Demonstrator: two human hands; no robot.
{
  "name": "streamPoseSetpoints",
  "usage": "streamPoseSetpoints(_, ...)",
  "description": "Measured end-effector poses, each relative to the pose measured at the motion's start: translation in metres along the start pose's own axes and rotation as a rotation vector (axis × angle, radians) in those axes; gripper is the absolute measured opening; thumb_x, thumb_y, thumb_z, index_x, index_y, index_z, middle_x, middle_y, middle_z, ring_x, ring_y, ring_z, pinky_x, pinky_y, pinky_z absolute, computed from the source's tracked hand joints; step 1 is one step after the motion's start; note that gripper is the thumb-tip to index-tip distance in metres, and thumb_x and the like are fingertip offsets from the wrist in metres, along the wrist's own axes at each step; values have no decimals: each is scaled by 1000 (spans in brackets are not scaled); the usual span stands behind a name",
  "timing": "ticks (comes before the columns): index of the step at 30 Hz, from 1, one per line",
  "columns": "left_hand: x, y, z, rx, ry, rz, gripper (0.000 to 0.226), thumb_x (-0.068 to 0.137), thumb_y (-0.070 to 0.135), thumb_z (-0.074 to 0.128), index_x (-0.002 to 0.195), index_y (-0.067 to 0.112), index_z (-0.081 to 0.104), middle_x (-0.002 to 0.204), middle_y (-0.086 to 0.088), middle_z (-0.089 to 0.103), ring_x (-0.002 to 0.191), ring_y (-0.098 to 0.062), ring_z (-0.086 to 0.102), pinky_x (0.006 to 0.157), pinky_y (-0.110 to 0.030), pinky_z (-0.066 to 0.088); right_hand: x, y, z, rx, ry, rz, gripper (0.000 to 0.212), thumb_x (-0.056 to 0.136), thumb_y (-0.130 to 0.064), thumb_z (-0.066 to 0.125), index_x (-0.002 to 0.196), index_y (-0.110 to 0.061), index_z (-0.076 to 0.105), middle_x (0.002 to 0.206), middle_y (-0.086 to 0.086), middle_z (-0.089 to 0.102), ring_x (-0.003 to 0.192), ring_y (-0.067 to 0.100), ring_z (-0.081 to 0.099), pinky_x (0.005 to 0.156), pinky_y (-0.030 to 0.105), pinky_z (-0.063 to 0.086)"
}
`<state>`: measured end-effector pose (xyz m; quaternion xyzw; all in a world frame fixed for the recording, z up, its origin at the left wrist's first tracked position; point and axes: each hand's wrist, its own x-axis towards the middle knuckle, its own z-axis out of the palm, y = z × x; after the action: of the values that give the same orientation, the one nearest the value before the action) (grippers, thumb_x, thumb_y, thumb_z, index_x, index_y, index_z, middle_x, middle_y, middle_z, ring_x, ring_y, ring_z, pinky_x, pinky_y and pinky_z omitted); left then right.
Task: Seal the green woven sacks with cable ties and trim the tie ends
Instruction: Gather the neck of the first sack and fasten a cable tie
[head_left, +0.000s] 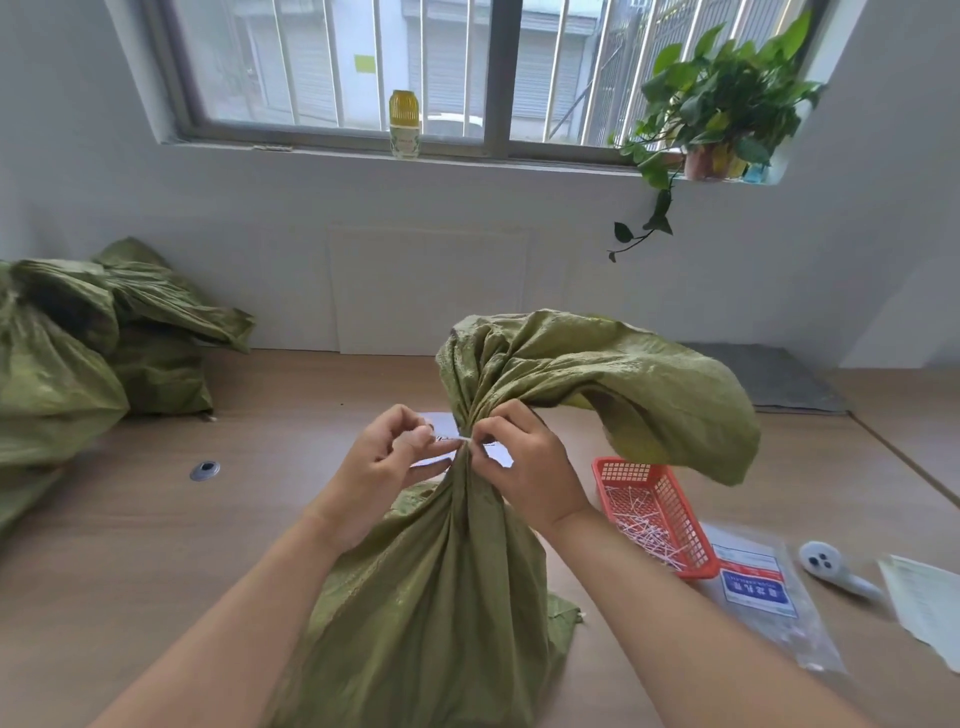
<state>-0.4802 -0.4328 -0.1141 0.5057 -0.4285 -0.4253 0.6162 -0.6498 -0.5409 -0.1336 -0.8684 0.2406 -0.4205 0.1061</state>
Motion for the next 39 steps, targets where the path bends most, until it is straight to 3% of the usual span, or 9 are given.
streamPoseSetpoints(3, 7, 5, -4, 202, -28, 35, 31, 98, 37, 56, 90, 7, 55, 86, -9, 59, 90, -21, 68, 85, -45, 61, 0, -2, 2, 13, 0, 13, 4, 94, -13, 74, 92, -10, 73, 94, -4, 62, 82, 2, 54, 79, 14, 47)
streamPoseSetpoints(6, 11, 9, -2, 426, -39, 116, 39, 95, 55, 59, 81, 19, 57, 71, -4, 49, 64, -19, 45, 60, -38, 42, 4, -7, 3, 32, 13, 12, 5, 94, -15, 75, 93, -10, 75, 93, -4, 63, 79, -1, 52, 78, 9, 44)
streamPoseSetpoints(11, 16, 5, 2, 509, -43, 176, 37, 107, 23, 53, 71, 14, 51, 60, 4, 39, 57, -16, 34, 55, -36, 28, 4, -12, 3, 88, 23, 29, 4, 92, -13, 76, 90, -11, 73, 87, -5, 62, 77, 1, 52, 75, 9, 43)
streamPoseSetpoints(16, 12, 6, 12, 334, -14, 169, 38, 108, 19, 52, 74, 3, 48, 61, -1, 38, 60, -22, 30, 56, -50, 22, 6, -12, 2, 147, 37, 81, 10, 88, -9, 77, 91, -14, 69, 88, -7, 63, 85, 7, 59, 79, 12, 44)
streamPoseSetpoints(20, 11, 5, 14, 195, -17, 140, 38, 108, 16, 50, 77, -6, 46, 56, 10, 41, 55, -13, 30, 56, -44, 19, 5, -8, 4, 144, -2, 101, 13, 88, -10, 74, 93, -18, 66, 91, -12, 58, 88, 0, 54, 80, 10, 40)
streamPoseSetpoints(24, 14, 3, 10, 129, -16, 113, 39, 108, 16, 51, 77, -7, 49, 58, 5, 36, 57, -17, 27, 61, -48, 17, 5, -3, 9, 181, -13, 129, 14, 88, -8, 74, 94, -18, 66, 91, -10, 62, 89, -1, 56, 81, 11, 42)
streamPoseSetpoints(29, 13, -13, 6, 183, 1, 66, 39, 108, 15, 51, 77, -8, 49, 60, -1, 37, 57, -16, 31, 55, -32, 25, -1, 4, 18, 261, -48, 210, 8, 90, -10, 77, 92, -14, 71, 89, -6, 68, 89, 4, 63, 83, 12, 46)
streamPoseSetpoints(36, 21, -31, -4, 288, 78, -114, 34, 105, 28, 58, 80, 5, 64, 66, -9, 60, 56, -20, 52, 49, -27, 43, -15, 10, 28, 360, -19, 488, 11, 91, -19, 78, 102, -20, 82, 91, -11, 77, 84, 7, 72, 76, 22, 57)
streamPoseSetpoints(39, 26, -35, -4, 348, 104, -152, 32, 98, 43, 65, 94, 11, 66, 81, -9, 70, 63, -19, 64, 60, -35, 56, -9, 2, 26, 429, 12, 636, 13, 97, -24, 70, 103, -21, 82, 79, -12, 76, 72, 1, 68, 70, 20, 54)
